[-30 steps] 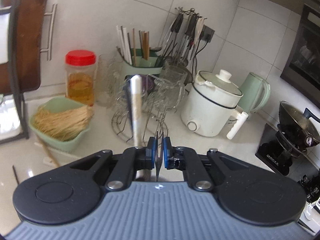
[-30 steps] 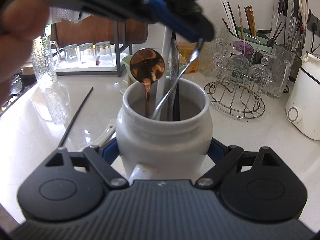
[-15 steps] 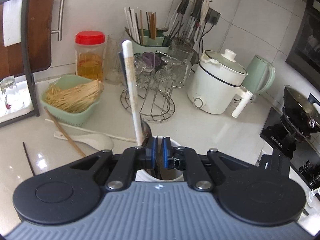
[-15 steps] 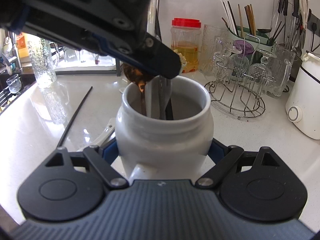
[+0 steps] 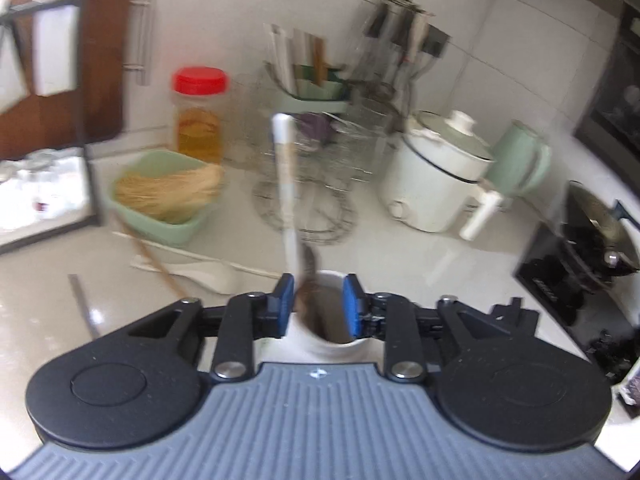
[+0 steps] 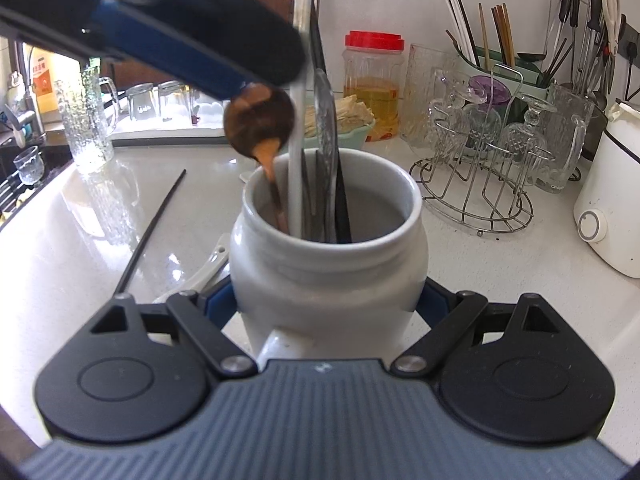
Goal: Organize utensils
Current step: 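Move the left tool back to the white ceramic spoon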
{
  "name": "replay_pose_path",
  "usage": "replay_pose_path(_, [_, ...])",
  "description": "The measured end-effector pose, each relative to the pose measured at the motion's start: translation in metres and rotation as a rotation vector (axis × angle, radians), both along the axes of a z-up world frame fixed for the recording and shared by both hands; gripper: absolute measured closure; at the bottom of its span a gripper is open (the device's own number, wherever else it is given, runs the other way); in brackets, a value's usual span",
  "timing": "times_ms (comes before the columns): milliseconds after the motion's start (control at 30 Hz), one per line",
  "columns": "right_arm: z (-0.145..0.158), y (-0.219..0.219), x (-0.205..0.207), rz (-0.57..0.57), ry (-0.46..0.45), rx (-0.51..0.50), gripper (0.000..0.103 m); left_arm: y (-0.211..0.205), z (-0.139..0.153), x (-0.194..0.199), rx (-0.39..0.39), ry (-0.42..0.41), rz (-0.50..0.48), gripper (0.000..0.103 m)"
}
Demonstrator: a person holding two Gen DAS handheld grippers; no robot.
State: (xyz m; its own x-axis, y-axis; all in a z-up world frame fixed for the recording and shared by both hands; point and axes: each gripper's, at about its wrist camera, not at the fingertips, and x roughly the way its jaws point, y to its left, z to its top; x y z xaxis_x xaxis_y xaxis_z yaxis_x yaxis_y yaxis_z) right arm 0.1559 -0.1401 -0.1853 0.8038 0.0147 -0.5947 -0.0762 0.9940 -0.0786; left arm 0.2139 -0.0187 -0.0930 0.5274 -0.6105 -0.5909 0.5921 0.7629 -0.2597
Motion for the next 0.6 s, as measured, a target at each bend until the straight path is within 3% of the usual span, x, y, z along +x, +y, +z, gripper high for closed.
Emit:
replay_pose_path(333, [0.001, -0.001, 0.003, 0.013, 0.019, 0.005, 0.011, 0.048, -0.013, 0.002, 0.054, 0.074, 0.170, 0.064])
replay_pose_path(600, [0.001, -0.001, 0.004, 0.014, 0.026, 0.003, 0.012, 0.050, -0.053, 0.027, 0.114, 0.224, 0.225, 0.064])
